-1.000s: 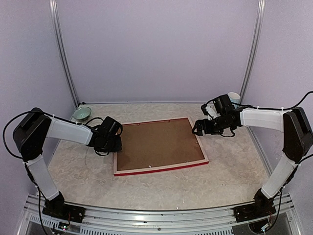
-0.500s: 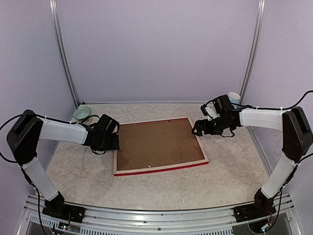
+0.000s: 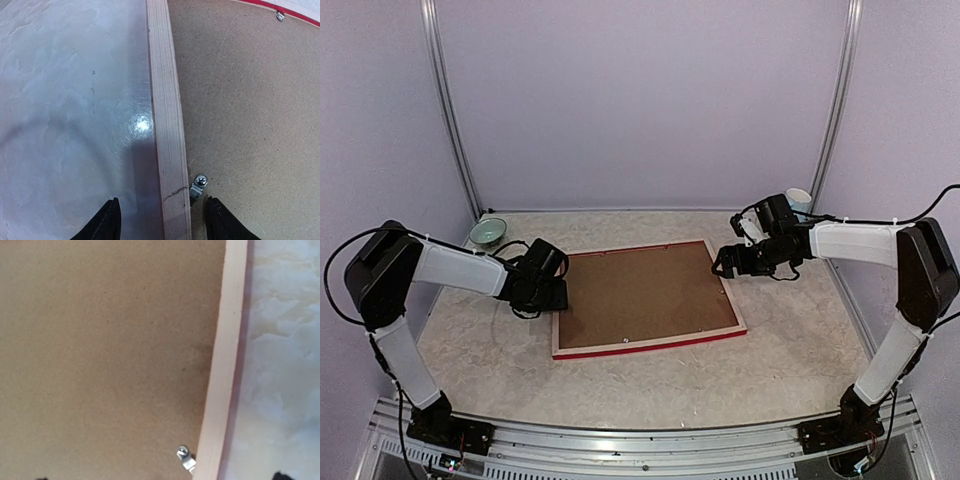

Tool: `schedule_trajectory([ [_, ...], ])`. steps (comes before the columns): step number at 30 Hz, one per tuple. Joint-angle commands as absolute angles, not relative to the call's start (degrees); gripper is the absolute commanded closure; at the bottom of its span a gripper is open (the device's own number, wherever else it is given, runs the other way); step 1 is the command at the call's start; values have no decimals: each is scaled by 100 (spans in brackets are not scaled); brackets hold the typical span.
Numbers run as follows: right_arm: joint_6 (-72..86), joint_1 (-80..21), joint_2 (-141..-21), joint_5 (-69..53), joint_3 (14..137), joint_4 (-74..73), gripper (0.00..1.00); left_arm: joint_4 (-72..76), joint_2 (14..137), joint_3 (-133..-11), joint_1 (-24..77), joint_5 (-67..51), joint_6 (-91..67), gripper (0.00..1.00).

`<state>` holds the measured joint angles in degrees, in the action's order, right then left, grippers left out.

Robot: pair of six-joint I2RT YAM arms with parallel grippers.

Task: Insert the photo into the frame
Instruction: Press the fastener onto the backboard.

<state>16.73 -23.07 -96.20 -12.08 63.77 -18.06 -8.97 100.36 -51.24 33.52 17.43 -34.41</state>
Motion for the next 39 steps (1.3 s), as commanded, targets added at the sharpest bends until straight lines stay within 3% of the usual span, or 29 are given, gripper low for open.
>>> schedule_trajectory([
  [1, 1657, -2268, -9644, -1275, 6292, -1724, 3, -756, 10287, -5214, 3367, 1778, -3379, 45],
  [25, 1670, -2267, -9668, -1275, 6293, -1725, 3, -696, 10257, -5087, 3322, 1892, -3383, 81],
  [28, 1659, -2272, -9660, -1269, 6286, -1723, 3, -692, 10257, -5088, 3322, 1871, -3384, 82],
  [30, 1661, -2268, -9659, -1273, 6284, -1726, 3, -682, 10211, -5082, 3327, 1833, -3375, 76],
  [35, 1666, -2266, -9668, -1269, 6275, -1722, 3, -819, 9861, -5113, 3394, 1960, -3419, 34],
  [39, 1661, -2268, -9675, -1273, 6280, -1712, 3, -1033, 9388, -5187, 3522, 2282, -3394, 16],
])
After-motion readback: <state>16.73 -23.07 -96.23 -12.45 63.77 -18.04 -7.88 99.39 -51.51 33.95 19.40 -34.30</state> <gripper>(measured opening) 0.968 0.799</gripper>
